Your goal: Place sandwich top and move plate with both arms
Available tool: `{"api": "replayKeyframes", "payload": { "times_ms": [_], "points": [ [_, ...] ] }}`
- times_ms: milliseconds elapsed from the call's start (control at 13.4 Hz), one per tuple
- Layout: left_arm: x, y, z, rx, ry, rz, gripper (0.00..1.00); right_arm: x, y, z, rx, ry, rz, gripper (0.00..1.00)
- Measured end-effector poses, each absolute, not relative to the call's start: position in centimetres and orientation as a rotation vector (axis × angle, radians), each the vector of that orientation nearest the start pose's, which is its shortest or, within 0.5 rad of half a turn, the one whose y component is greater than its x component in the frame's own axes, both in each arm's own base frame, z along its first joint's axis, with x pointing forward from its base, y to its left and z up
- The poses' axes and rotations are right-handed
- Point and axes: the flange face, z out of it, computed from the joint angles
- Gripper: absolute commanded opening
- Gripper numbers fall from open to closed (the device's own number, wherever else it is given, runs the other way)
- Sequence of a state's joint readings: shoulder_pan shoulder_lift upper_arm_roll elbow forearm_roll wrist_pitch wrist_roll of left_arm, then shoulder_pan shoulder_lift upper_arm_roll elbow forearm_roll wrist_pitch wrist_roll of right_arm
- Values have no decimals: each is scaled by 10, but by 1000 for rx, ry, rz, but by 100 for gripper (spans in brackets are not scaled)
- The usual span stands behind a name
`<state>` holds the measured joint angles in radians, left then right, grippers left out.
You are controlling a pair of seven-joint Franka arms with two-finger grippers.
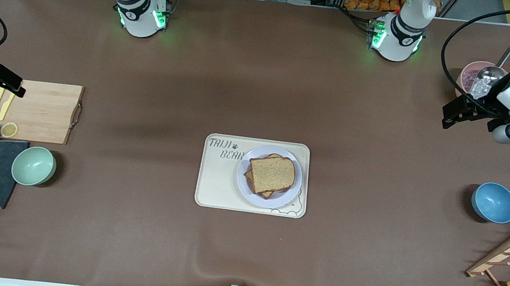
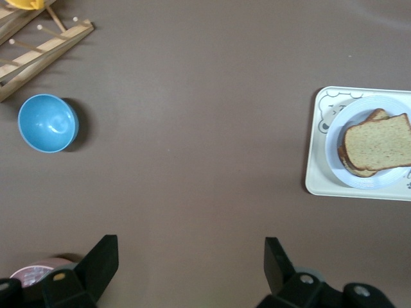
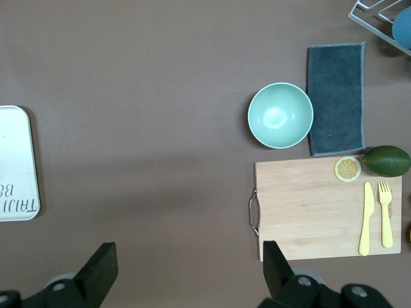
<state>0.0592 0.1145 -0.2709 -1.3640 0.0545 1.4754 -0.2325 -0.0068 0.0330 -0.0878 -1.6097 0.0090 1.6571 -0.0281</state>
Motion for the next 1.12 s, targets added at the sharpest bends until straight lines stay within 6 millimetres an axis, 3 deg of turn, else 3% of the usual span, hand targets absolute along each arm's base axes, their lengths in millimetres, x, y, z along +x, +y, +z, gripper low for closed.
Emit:
{"api": "replayKeyframes", "payload": {
  "times_ms": [299, 821, 1120],
  "points": [
    [559, -112, 653, -3121, -41, -1, 100, 569, -51, 595, -3135, 101, -23, 100],
    [538, -97, 654, -3150, -72, 37, 100, 570, -50, 594, -3135, 100, -20, 100],
    [540, -92, 650, -3151, -66, 32, 100, 570, -50, 592, -3135, 100, -17, 100]
  ]
}}
